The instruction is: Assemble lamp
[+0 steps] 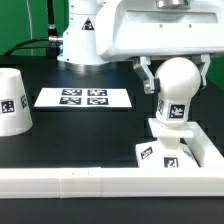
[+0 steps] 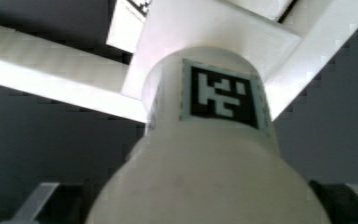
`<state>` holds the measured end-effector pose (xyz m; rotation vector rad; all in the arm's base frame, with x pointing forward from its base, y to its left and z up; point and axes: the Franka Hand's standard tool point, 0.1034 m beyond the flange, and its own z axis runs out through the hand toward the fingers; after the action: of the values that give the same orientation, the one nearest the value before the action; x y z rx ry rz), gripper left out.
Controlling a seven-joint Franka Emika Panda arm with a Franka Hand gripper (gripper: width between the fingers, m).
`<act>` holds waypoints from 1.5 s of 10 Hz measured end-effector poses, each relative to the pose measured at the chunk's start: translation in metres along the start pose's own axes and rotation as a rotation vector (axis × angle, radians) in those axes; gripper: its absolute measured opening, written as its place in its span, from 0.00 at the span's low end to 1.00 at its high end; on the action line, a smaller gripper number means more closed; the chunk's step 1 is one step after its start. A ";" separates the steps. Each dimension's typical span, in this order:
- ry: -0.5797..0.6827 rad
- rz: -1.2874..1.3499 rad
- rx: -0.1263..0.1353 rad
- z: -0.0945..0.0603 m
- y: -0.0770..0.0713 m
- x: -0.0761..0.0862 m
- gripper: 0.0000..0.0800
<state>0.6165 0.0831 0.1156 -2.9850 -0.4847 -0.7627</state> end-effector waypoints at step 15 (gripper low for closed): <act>-0.197 0.019 0.073 -0.022 -0.009 0.006 0.87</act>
Offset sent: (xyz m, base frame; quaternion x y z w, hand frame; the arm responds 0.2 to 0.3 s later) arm 0.0000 0.0000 0.0000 0.0000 0.0000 0.0000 1.0000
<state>0.6086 0.0914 0.1369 -3.0053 -0.4783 -0.4410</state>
